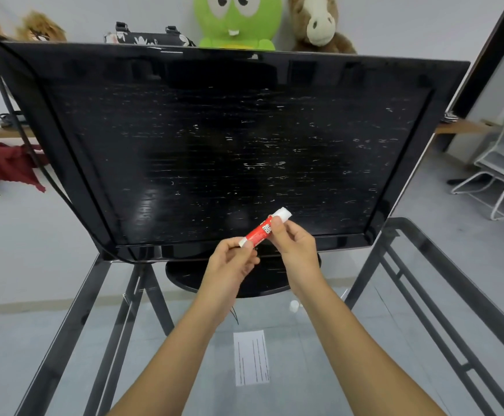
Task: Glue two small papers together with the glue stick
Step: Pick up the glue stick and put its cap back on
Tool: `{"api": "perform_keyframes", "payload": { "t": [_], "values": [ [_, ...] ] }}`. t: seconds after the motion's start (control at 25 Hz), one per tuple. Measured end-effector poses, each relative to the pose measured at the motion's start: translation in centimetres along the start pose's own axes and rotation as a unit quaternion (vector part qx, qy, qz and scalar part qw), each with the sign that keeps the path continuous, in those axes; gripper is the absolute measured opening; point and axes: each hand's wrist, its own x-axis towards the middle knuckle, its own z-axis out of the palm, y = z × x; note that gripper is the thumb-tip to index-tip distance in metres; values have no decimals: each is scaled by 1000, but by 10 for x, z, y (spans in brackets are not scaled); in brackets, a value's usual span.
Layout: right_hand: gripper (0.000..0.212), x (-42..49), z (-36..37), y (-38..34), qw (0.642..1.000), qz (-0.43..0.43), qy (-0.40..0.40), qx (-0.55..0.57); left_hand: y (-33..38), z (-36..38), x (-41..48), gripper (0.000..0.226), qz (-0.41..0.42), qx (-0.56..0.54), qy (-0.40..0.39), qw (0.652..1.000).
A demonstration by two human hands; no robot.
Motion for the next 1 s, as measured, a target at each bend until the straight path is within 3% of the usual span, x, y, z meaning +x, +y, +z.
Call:
{"api": "perform_keyframes", "payload": {
  "t": [0.08,0.12,0.2,0.24,0.32,0.36,0.44,0.48,0.56,0.6,0.68,0.76,0.84,0.92,1.0],
  "values": [
    [20,1,2,-3,1000,-1,-14,21,-5,5,-1,23,73,79,26,994],
    [17,1,4,-5,999,-3,-28,36,-3,4,1,32,46,62,27,997],
    [17,1,6,-9,997,-7,-51,54,9,1,3,47,-106,-41,-10,994],
    [20,1,6,-10,997,-9,-58,55,16,0,4,51,-195,-89,-45,976],
    [24,1,5,-9,997,-6,-59,54,20,-1,5,53,-255,-102,-58,960],
    [22,1,5,-8,997,-3,-55,55,16,-2,5,50,-209,-75,-42,974],
    [21,1,4,-6,998,-1,-33,50,3,-4,2,36,-19,1,1,1000],
    [23,1,4,-6,999,-3,-26,47,-2,-4,-1,34,66,42,-4,997],
    [25,2,5,-8,999,-8,-28,43,-8,-1,-2,30,123,84,-1,989],
    [22,3,6,-9,998,-11,-33,44,-7,-1,0,32,96,59,4,994],
    [15,3,8,-11,998,-21,-43,45,3,-1,4,44,-40,-49,-14,998],
    [12,2,8,-12,998,-34,-48,26,15,-3,5,50,-217,-154,-74,961],
    [11,2,8,-9,998,-38,-45,2,16,-4,5,51,-269,-182,-75,943],
    [10,2,7,-8,999,-31,-31,2,6,-3,1,38,-126,-85,-15,988],
    [11,2,6,-8,999,-32,-25,10,-5,-2,-4,31,68,70,21,995]
  ]
}}
